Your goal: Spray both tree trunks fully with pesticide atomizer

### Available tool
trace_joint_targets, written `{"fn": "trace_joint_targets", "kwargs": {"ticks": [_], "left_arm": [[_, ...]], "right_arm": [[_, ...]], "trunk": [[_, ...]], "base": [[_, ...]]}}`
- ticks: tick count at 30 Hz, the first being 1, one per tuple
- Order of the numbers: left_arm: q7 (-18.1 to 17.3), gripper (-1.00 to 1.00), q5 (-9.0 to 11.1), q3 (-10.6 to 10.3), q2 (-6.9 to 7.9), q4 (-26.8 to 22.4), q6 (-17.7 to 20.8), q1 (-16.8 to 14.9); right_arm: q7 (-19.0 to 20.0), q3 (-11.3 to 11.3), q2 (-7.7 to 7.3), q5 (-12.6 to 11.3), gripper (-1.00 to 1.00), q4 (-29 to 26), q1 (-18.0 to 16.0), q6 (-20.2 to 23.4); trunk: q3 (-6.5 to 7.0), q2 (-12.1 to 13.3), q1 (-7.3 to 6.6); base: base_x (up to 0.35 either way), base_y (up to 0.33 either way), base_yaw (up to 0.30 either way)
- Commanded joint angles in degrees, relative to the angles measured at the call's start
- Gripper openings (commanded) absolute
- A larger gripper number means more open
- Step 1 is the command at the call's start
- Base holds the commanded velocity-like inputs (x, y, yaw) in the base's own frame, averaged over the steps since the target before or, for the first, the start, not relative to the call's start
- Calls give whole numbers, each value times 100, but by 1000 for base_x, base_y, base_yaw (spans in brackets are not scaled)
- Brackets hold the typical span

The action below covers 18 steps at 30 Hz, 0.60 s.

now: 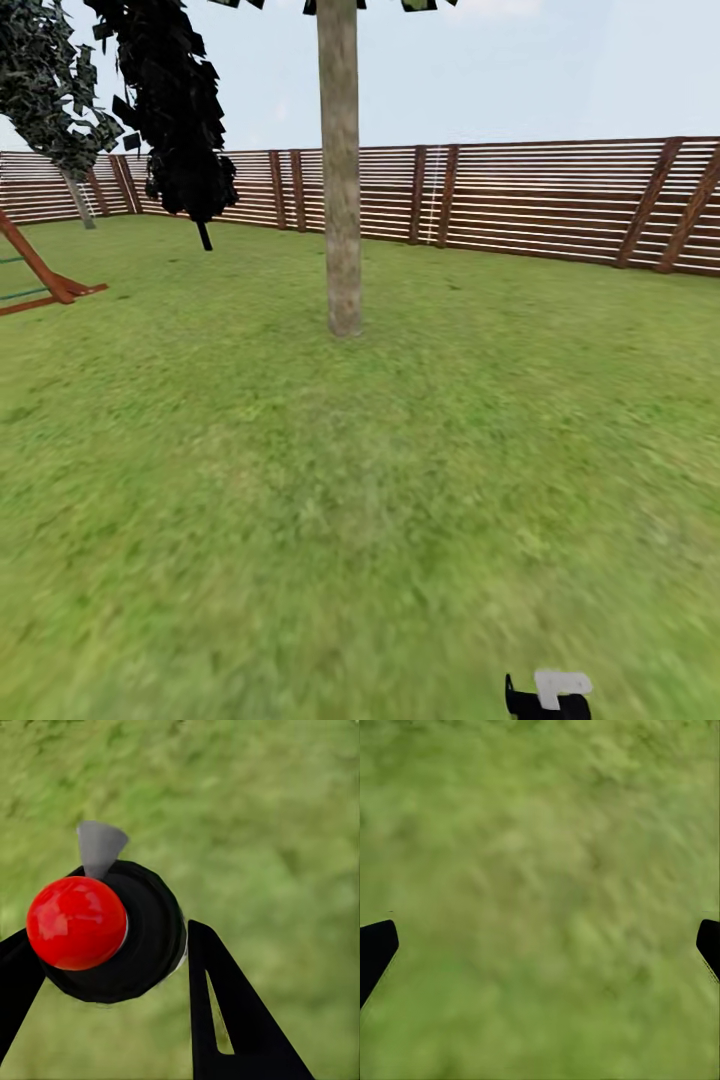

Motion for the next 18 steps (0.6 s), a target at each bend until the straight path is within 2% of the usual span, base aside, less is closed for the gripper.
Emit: {"fn": "trace_joint_targets", "kwargs": {"ticks": [1, 5, 9, 13, 18], "left_arm": [[33, -100, 39, -41, 0, 1, -12, -3], [32, -100, 134, -40, 0, 1, -7, -3], [30, -100, 140, -39, 0, 1, -4, -3], [26, -100, 141, -39, -1, 0, -8, -3], [25, -100, 141, -39, -5, 1, -11, -3]], "right_arm": [[-31, -29, -10, 63, 100, 9, -5, -15], [-30, -26, -33, 95, 100, 14, -5, -15], [-30, -25, -30, 261, 100, 16, -5, -15], [-30, -25, -1, 303, 100, 17, -5, -15], [-38, -30, 6, 305, 100, 17, -5, -15]], "trunk": [[-5, -2, 3], [-6, -2, 3], [-6, -2, 3], [-6, -2, 3], [-6, -2, 3]], "base": [[340, 0, 11], [340, 0, 2], [340, 0, 0], [340, 0, 12], [340, 0, 219]]}}
